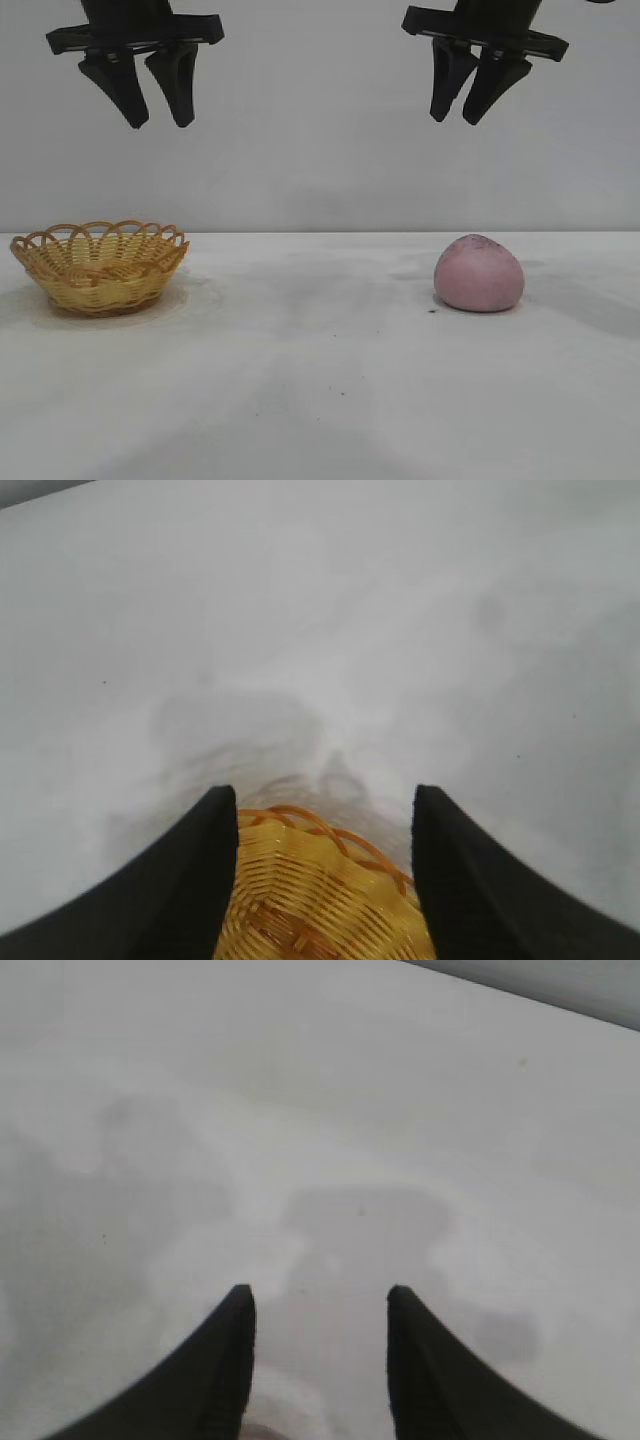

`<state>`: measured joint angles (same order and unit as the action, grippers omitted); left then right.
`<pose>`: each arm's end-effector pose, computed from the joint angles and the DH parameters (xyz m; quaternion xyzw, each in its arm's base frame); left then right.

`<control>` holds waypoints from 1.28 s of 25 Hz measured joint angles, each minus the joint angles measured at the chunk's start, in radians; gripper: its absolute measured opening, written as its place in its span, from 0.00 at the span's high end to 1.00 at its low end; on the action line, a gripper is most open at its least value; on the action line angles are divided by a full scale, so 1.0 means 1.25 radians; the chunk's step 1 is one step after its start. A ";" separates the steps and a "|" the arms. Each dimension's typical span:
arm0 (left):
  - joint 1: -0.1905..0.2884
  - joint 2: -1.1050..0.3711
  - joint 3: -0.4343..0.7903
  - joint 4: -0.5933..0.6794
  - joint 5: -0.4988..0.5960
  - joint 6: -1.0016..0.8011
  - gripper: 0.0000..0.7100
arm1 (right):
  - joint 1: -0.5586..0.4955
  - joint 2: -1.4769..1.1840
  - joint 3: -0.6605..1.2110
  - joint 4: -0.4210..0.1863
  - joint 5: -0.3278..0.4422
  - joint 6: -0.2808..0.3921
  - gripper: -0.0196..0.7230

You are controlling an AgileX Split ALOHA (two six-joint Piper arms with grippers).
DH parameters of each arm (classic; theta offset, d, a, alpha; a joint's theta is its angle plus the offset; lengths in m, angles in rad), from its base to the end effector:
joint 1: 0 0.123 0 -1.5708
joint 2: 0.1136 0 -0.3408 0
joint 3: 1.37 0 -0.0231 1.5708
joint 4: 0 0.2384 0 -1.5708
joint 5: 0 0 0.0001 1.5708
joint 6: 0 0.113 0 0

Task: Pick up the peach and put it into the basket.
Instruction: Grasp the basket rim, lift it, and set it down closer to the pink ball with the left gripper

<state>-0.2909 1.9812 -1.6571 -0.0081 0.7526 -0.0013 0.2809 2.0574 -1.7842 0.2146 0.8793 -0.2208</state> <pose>0.4497 -0.1353 0.2901 0.1362 0.9483 -0.0452 0.2830 0.4619 0.1526 0.2859 -0.1949 0.9438 0.1044 0.2456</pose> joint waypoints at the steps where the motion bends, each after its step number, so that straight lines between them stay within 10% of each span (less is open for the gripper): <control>1: 0.000 0.000 0.000 0.000 0.000 0.000 0.45 | 0.000 0.000 0.000 0.000 0.000 0.000 0.56; 15: 0.012 0.024 -0.002 0.166 0.113 0.005 0.45 | 0.000 0.000 0.000 0.000 0.014 0.000 0.56; 32: 0.092 0.146 -0.002 0.095 0.120 0.135 0.45 | 0.000 0.000 0.000 0.000 0.028 0.000 0.56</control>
<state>-0.1757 2.1635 -1.6593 0.1105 0.9022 0.1672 0.2809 2.0574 -1.7842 0.2146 0.9140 -0.2208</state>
